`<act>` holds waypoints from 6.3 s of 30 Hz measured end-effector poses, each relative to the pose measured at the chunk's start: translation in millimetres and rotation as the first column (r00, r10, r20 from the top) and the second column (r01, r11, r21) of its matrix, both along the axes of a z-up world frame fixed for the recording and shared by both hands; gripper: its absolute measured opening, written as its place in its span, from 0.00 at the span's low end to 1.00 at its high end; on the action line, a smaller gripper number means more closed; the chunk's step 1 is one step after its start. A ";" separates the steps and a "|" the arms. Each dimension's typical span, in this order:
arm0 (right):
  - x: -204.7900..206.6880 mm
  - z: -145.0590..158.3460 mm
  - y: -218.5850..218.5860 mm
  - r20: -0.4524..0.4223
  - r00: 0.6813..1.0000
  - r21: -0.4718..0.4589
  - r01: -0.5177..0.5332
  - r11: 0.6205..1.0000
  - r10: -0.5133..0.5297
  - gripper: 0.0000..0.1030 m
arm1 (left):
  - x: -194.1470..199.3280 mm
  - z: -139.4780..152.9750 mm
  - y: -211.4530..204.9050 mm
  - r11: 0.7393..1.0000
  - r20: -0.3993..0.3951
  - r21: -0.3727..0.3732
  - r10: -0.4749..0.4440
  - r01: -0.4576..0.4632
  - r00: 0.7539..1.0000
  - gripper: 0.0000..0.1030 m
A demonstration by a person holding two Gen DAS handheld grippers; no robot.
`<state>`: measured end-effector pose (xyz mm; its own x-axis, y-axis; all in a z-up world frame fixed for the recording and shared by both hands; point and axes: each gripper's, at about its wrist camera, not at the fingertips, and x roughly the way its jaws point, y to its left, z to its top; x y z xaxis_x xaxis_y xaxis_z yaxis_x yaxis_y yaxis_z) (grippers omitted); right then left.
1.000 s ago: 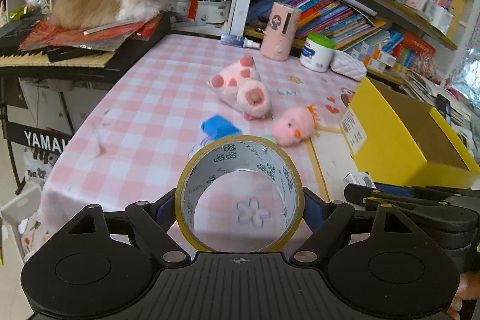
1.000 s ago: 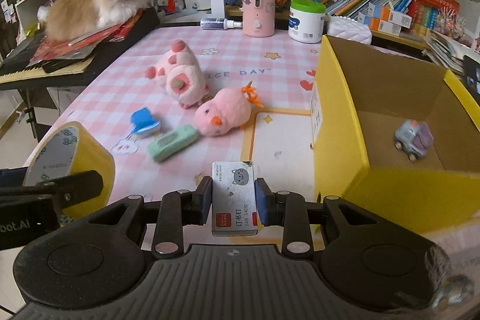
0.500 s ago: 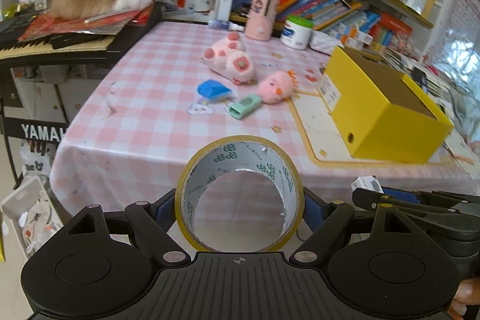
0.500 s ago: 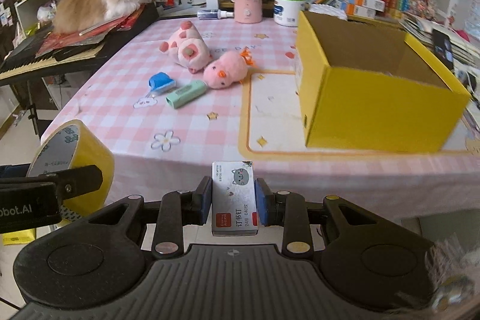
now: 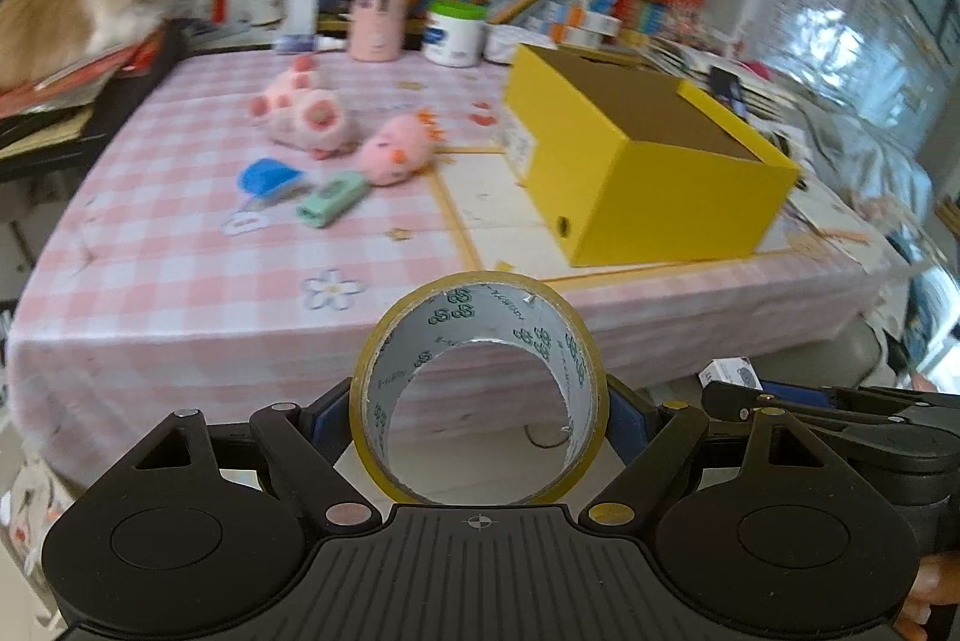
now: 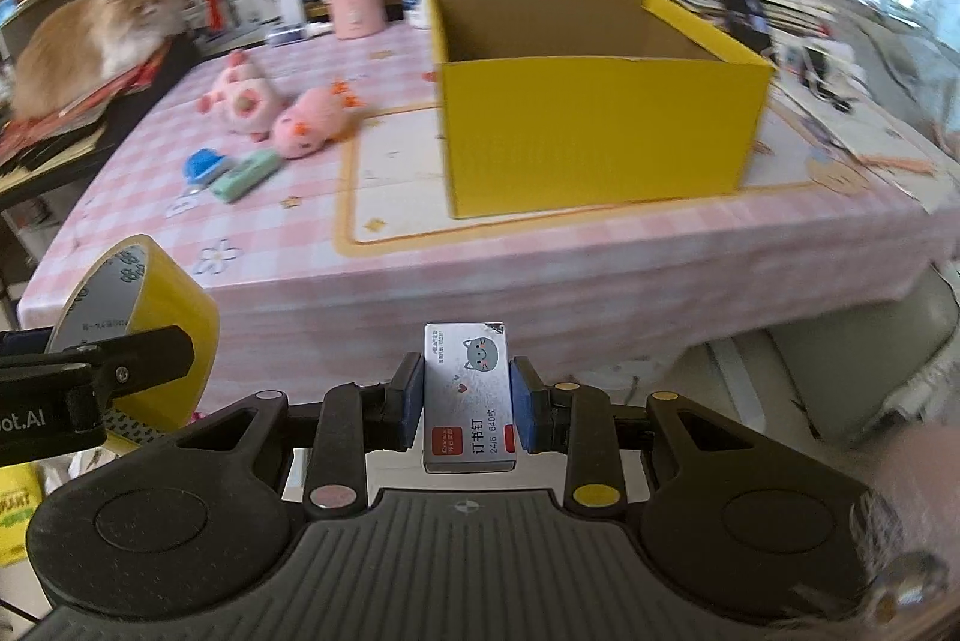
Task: Organize objects
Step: 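Carry the card box in the right tool while the left tool carries the tape to the yellow box, then open the right tool to drop the card box while the left tool releases the tape into the box, then withdraw both tools from the yellow box back toward the toys on the table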
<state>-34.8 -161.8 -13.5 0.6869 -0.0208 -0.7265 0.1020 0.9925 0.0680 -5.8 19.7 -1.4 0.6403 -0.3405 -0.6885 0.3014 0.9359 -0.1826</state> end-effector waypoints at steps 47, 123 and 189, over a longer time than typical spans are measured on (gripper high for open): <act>77.8 68.3 -158.8 0.197 0.970 -0.036 0.153 0.988 -0.143 0.27 | 95.6 65.5 -165.7 0.980 0.275 0.007 -0.193 0.199 0.942 0.81; 96.3 29.3 -159.9 0.083 0.984 -0.007 0.156 0.988 -0.155 0.79 | 68.1 20.9 -122.5 0.982 0.171 0.120 0.126 -0.148 0.977 0.96; 71.2 12.3 62.1 0.015 0.968 -0.046 -0.251 0.967 0.252 0.76 | 27.0 4.5 57.2 0.921 0.068 0.135 0.360 -0.366 0.930 0.96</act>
<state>36.5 -99.7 -1.3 0.6886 0.1236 -0.7145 -0.1525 0.9880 0.0239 21.2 76.9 3.1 0.7303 0.0206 -0.6828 -0.0599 0.9976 -0.0340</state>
